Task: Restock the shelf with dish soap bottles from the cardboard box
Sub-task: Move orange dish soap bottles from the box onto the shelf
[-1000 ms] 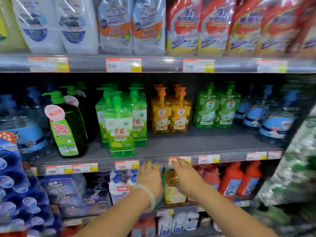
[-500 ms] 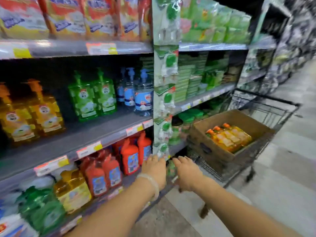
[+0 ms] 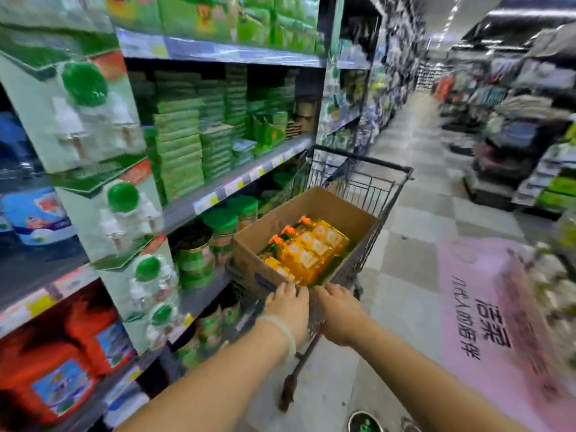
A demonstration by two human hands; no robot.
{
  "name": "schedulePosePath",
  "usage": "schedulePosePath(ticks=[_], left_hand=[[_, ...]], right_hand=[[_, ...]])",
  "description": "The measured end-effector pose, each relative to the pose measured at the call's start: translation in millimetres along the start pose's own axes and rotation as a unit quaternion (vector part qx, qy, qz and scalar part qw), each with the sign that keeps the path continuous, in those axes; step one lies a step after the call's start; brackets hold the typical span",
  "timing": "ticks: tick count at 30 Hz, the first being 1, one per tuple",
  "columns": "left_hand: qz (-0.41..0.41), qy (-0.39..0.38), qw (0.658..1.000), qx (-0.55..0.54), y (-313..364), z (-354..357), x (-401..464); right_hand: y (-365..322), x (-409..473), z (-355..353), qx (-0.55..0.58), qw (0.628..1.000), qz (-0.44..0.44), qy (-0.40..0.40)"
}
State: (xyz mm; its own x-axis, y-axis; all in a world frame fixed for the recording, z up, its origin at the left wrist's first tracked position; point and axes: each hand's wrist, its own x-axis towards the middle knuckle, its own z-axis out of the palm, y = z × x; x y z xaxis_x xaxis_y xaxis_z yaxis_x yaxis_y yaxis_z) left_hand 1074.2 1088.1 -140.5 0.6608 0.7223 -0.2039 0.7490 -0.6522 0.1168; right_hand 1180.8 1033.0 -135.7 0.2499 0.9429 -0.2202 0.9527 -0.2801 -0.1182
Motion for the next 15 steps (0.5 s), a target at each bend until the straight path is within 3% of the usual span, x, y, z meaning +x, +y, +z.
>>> schedulePosePath(ticks=[6,15], left_hand=[[-0.039,0.000,0.998,-0.041,-21.1,-33.6,115.3],[-0.189,-0.056,0.971,-0.137,-61.6,-11.6,238.7]], right_hand=[[41.7,117.9,-47.4,0.006,1.000,-0.004,0.000],[86.0,261.6,-38.6,0.028,0.993,-0.057,-0.096]])
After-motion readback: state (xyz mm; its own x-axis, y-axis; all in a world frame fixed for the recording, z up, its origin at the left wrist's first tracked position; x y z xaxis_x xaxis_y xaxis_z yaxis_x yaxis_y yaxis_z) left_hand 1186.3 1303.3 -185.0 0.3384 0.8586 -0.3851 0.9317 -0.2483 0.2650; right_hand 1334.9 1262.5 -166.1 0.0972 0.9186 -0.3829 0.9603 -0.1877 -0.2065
